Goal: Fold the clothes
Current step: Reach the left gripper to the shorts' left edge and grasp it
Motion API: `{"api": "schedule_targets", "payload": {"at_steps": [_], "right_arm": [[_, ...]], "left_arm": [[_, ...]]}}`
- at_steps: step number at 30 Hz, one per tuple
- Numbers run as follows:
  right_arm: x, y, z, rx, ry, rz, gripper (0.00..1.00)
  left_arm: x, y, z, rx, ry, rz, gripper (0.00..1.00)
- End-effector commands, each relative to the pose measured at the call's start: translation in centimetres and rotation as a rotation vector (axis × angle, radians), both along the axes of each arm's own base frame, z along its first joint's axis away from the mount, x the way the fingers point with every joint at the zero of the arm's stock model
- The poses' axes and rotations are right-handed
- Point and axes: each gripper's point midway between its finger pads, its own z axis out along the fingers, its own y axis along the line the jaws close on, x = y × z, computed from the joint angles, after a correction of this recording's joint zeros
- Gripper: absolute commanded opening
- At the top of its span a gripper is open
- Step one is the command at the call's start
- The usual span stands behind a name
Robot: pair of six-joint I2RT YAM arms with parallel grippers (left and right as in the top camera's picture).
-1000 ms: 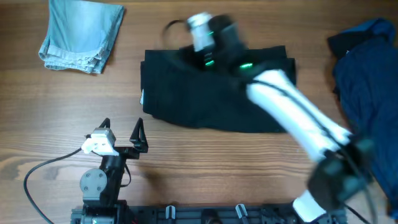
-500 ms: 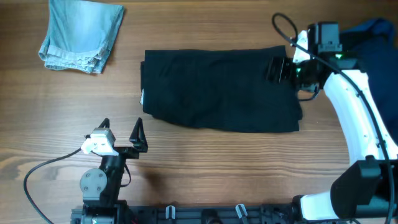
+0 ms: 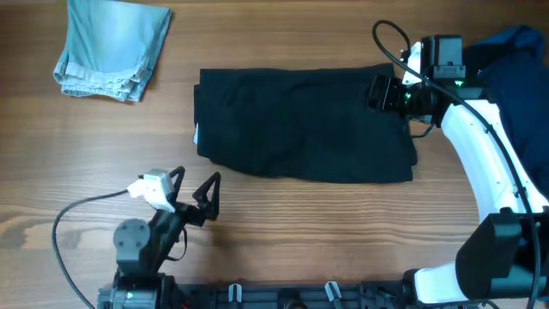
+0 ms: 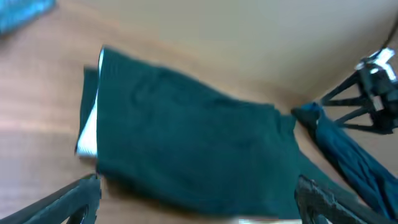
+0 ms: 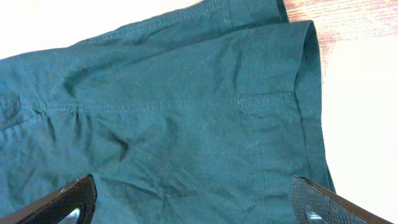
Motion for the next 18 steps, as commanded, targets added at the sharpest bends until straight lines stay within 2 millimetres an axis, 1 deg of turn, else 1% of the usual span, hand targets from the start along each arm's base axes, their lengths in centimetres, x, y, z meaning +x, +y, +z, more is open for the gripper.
{"api": "schedule_targets", "payload": {"at_steps": [1, 2, 4, 6, 7, 8, 9, 10, 12, 14, 15, 18], "right_arm": [[0.0, -0.4, -0.6, -0.015, 0.015, -0.019, 1.00], [0.0, -0.4, -0.6, -0.015, 0.013, -0.019, 1.00], [0.1, -0.3, -0.5, -0.013, 0.011, -0.019, 1.00], [-0.1, -0.3, -0.6, -0.015, 0.015, -0.010, 1.00], [-0.1, -0.3, -0.6, -0.017, 0.017, -0.008, 1.00], [-0.2, -0.5, -0.7, -0.024, 0.021, -0.012, 1.00], [-0.2, -0.5, -0.7, -0.027, 0.022, -0.013, 1.00], [-0.2, -0.5, -0.7, -0.027, 0.022, -0.013, 1.00], [-0.2, -0.5, -0.7, -0.026, 0.023, -0.013, 1.00], [-0.3, -0.5, -0.7, -0.026, 0.025, -0.014, 1.00], [-0.4, -0.5, -0.8, -0.026, 0.029, -0.014, 1.00], [-0.8, -0.5, -1.0, -0.025, 0.049, -0.016, 1.00]], "left_arm": [[1.6, -0.6, 4.6, 0.004, 0.051, -0.033, 1.00], [2.4, -0.6, 5.4, 0.036, 0.093, -0.042, 1.00], [3.8, -0.7, 6.1, 0.078, 0.176, -0.057, 1.00], [5.5, -1.0, 6.7, 0.067, 0.230, -0.069, 1.00], [6.1, -1.3, 6.2, 0.054, 0.277, -0.087, 1.00], [6.8, -1.4, 5.4, 0.047, 0.308, -0.089, 1.00], [7.6, -1.4, 4.0, 0.046, 0.346, -0.089, 1.00], [7.8, -1.3, 2.7, 0.049, 0.393, -0.084, 1.00], [8.0, -0.3, -1.5, 0.053, 0.562, -0.017, 1.00], [8.3, -0.3, -4.4, 0.056, 0.663, -0.017, 1.00], [8.6, -0.3, -5.4, 0.062, 0.697, -0.020, 1.00], [9.5, -0.4, -6.8, 0.086, 0.728, -0.036, 1.00]]}}
